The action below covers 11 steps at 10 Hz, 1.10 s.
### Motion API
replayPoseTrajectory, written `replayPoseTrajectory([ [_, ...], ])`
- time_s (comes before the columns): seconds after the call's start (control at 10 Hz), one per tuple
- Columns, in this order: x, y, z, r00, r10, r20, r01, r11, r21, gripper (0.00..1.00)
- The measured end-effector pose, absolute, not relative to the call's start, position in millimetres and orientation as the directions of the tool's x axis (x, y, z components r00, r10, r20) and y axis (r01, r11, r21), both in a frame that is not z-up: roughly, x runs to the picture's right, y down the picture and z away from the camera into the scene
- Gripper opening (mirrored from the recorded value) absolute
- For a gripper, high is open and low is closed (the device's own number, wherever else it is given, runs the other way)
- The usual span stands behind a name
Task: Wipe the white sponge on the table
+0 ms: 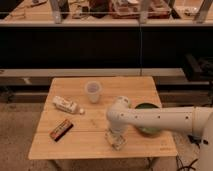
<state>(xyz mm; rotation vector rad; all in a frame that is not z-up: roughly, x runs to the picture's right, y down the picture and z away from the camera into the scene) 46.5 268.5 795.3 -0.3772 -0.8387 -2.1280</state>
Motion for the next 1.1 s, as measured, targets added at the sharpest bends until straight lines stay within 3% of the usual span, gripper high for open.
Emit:
replayPoseTrajectory([
  [0.6, -66.9, 277.3, 788.3, -0.773, -0.508, 0.379, 0.626, -0.518, 0.583, 0.00],
  [1.1, -105.3, 209.1, 824.7, -0.807, -0.499, 0.317, 0.583, -0.582, 0.567, 0.00],
])
